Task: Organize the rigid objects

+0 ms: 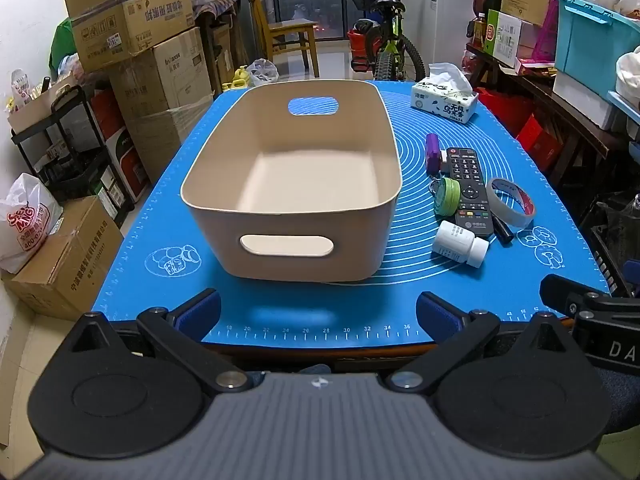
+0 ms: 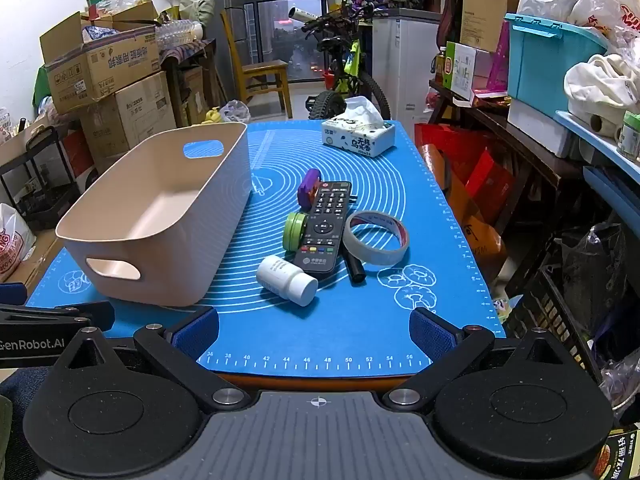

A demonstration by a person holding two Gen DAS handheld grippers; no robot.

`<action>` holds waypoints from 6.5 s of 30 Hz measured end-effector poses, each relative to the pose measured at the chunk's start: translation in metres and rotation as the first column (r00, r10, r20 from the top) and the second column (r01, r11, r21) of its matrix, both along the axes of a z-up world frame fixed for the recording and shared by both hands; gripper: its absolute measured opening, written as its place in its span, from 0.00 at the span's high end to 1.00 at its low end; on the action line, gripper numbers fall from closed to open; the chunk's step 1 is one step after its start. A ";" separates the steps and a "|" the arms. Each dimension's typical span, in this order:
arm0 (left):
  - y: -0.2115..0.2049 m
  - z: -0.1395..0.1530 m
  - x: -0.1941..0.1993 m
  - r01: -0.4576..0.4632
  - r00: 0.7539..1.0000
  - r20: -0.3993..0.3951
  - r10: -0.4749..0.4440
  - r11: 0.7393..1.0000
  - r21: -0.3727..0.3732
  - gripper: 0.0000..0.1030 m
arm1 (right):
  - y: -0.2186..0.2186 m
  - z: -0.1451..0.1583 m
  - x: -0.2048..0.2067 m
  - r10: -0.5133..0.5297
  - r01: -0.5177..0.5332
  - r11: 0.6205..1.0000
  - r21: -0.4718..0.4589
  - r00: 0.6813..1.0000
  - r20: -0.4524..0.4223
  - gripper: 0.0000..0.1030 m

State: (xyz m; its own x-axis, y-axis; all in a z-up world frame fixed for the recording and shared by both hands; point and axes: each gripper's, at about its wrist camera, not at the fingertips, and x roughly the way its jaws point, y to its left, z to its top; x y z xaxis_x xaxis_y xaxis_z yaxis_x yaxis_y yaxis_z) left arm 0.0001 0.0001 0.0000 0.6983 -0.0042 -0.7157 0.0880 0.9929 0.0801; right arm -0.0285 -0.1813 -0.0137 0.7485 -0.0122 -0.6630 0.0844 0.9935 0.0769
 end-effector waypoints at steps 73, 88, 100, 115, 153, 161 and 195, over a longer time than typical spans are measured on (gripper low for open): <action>0.000 0.000 0.000 0.000 1.000 -0.004 0.000 1.000 0.002 0.01 | 0.000 0.000 0.001 0.001 -0.001 1.000 0.001 1.000 0.000 0.02; 0.000 0.000 0.000 0.000 1.000 -0.005 0.000 1.000 0.002 0.01 | 0.000 0.000 0.001 0.001 -0.001 1.000 0.001 1.000 0.000 0.02; -0.002 0.002 0.003 -0.015 1.000 -0.004 0.015 1.000 0.010 0.01 | -0.009 0.002 0.006 -0.015 0.016 0.998 0.056 1.000 -0.016 0.02; 0.037 0.041 0.058 -0.101 0.995 0.015 0.100 0.995 0.020 0.01 | -0.015 0.039 0.057 0.004 -0.007 0.998 0.069 0.999 0.050 0.02; 0.121 -0.028 0.216 -0.175 0.953 -0.237 0.189 0.981 0.077 0.21 | 0.003 -0.088 0.167 0.077 -0.071 0.997 0.034 0.974 -0.215 0.10; 0.122 -0.033 0.218 -0.130 0.958 -0.255 0.134 0.991 0.032 0.34 | 0.014 -0.098 0.173 0.169 -0.171 0.985 0.014 0.949 -0.267 0.22; 0.117 -0.043 0.216 -0.001 0.953 -0.301 -0.025 0.996 -0.086 0.97 | 0.020 -0.056 0.151 0.192 -0.196 0.980 -0.020 0.972 -0.134 0.60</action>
